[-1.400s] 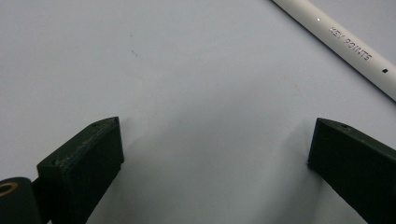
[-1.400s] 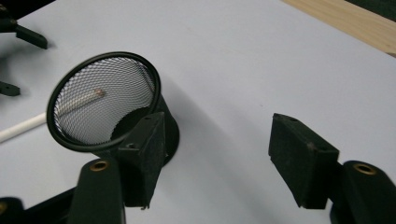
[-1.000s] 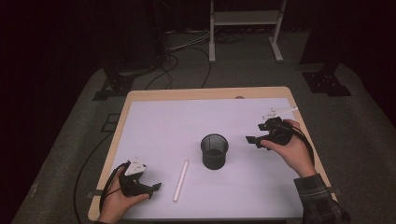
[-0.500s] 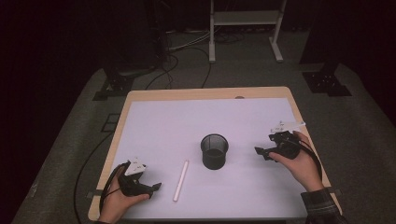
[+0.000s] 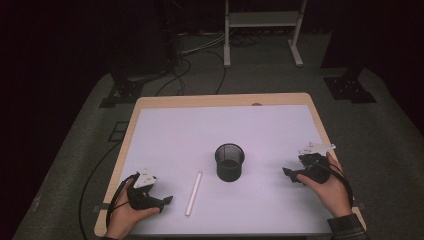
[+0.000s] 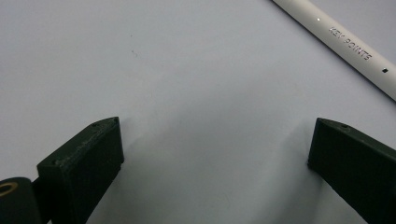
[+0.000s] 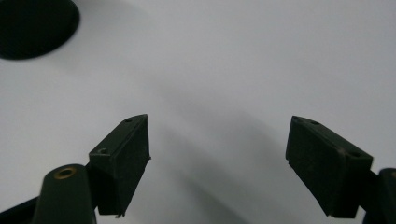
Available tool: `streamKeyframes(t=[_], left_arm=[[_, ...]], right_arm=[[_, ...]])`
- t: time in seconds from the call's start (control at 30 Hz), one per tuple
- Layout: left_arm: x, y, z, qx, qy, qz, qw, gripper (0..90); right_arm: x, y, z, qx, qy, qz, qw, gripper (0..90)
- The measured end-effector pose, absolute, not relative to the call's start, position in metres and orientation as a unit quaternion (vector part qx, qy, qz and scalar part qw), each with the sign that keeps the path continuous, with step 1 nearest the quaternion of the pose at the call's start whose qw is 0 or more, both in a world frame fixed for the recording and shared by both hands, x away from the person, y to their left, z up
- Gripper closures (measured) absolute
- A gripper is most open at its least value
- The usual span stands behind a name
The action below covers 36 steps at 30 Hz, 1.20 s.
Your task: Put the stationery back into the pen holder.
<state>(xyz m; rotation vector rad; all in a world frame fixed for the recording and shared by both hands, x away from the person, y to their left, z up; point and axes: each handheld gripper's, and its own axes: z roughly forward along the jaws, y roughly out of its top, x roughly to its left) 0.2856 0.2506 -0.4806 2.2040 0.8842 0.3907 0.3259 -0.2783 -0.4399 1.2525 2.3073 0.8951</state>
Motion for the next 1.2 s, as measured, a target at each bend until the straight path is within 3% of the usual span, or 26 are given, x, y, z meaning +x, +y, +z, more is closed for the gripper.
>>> streamKeyframes(t=[0.47, 0.6, 1.2], left_arm=[[0.284, 0.251, -0.480, 0.853, 0.343, 0.155, 0.362, 4.9], [0.283, 0.253, -0.477, 0.852, 0.341, 0.156, 0.367, 12.7], [0.276, 0.238, -0.455, 0.845, 0.335, 0.157, 0.386, 26.4]], right_arm=[[0.304, -0.301, -0.471, 0.465, 0.805, 0.314, 0.195, 19.1], [0.305, -0.303, -0.476, 0.471, 0.801, 0.316, 0.190, 16.1], [0.302, -0.307, -0.483, 0.468, 0.791, 0.341, 0.198, 14.3]])
